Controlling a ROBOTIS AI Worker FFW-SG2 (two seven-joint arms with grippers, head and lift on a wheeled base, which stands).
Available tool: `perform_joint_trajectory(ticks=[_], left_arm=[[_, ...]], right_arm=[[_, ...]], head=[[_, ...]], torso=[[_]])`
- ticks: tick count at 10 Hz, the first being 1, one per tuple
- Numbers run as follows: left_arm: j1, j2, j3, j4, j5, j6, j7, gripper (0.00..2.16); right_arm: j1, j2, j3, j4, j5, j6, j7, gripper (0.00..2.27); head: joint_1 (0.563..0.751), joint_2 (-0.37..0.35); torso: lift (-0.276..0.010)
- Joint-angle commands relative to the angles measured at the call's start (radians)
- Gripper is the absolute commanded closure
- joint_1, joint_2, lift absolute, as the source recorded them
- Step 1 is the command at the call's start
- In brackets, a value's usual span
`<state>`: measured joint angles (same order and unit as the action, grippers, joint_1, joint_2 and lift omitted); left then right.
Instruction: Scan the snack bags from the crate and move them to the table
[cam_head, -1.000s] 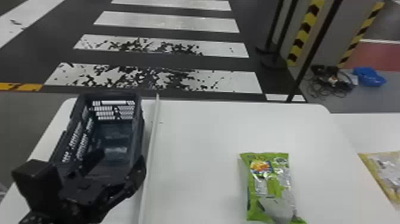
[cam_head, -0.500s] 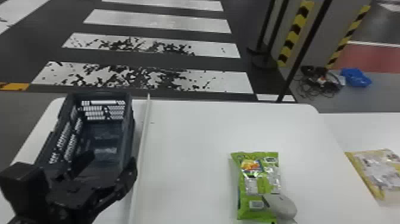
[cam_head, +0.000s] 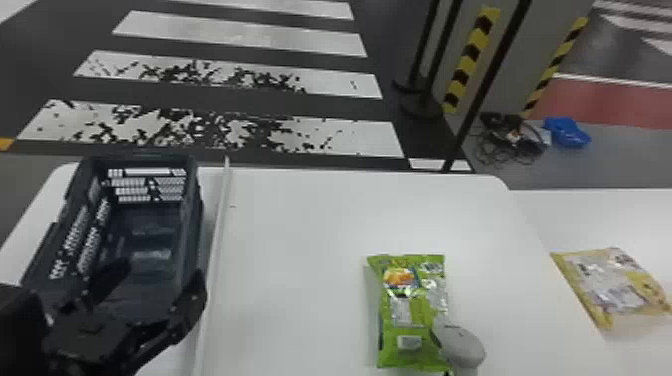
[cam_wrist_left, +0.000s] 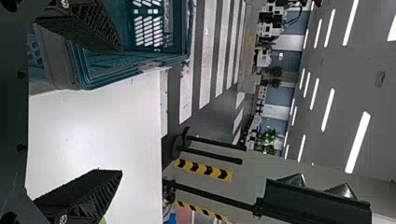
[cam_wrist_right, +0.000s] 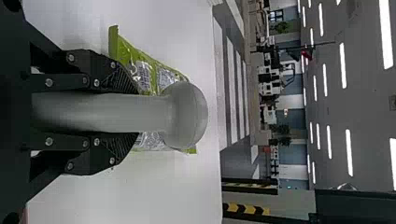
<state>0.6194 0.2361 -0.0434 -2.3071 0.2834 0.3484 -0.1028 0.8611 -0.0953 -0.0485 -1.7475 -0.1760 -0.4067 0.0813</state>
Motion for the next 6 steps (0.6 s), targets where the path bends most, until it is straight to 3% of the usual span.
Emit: perform_joint_trajectory(ticks=[1,6], left_arm=[[0.003,-0.001,-0.003,0.000,-0.004,-0.002,0.002,0.07],[0.010,-0.003,-0.004,0.000,-0.006,-0.005,0.002,0.07]], right_arm=[[-0.016,-0.006,-0.002,0.031,-0.022,0.010,0.002,2.24],[-0.027,-0.006,-0.014,0.060,-0.045,0.004,0.002,2.24]], head=[[0.695,-0.181],[0.695,-0.213]], torso=[[-0.095],[-0.095]])
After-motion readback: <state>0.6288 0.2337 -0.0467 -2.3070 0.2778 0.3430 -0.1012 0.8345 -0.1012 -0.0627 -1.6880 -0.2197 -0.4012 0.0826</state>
